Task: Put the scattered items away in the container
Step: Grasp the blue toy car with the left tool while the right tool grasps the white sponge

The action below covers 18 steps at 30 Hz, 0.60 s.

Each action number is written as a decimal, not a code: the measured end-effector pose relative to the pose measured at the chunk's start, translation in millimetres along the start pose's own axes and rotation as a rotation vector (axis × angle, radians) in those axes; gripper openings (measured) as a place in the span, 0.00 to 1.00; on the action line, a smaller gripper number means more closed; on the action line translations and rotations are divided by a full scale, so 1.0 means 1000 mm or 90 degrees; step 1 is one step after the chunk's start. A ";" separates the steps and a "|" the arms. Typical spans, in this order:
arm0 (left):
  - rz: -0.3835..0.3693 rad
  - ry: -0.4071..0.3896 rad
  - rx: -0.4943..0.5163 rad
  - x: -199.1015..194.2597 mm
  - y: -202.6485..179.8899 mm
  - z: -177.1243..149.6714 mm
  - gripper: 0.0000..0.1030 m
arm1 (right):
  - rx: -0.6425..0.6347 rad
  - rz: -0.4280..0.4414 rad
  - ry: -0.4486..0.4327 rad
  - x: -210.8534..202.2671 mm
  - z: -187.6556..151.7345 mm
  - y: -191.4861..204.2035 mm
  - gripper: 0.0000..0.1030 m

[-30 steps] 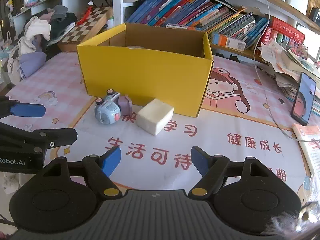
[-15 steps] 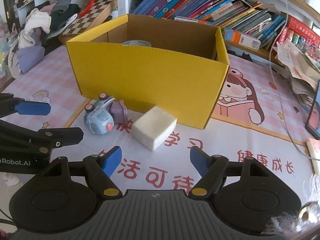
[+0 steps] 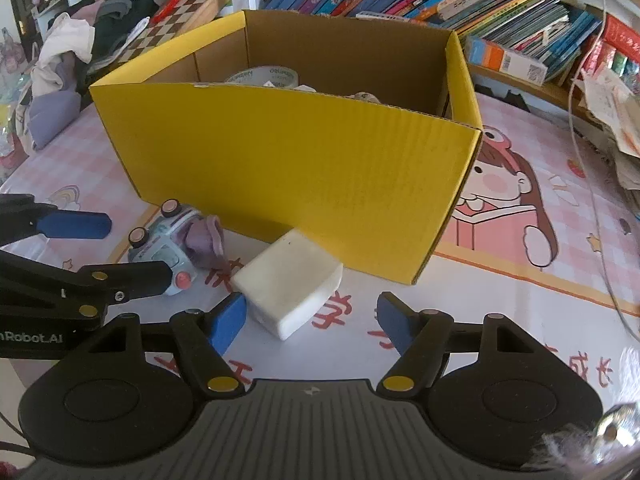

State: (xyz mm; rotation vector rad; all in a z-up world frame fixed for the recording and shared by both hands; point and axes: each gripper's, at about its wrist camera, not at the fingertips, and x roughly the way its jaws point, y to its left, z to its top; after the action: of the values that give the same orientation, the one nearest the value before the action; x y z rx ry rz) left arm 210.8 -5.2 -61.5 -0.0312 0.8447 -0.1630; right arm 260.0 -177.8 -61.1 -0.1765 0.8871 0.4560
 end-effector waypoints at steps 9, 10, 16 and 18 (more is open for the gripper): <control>-0.025 0.013 -0.041 0.007 0.005 0.006 0.57 | 0.023 0.071 0.014 0.011 0.007 -0.011 0.67; -0.027 0.011 -0.039 0.006 0.004 0.007 0.57 | 0.021 0.080 0.015 0.010 0.007 -0.011 0.66; -0.040 0.022 -0.023 0.004 0.004 0.007 0.57 | -0.011 0.101 0.014 0.010 0.010 -0.008 0.66; -0.040 0.029 -0.023 0.005 0.004 0.005 0.57 | -0.030 0.100 0.014 0.013 0.011 -0.004 0.66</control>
State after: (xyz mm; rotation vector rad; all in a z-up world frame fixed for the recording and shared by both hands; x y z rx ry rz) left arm 218.2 -1.6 -61.8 -0.0886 0.8926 -0.2079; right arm 276.3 -174.1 -64.5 -0.1555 0.9162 0.6218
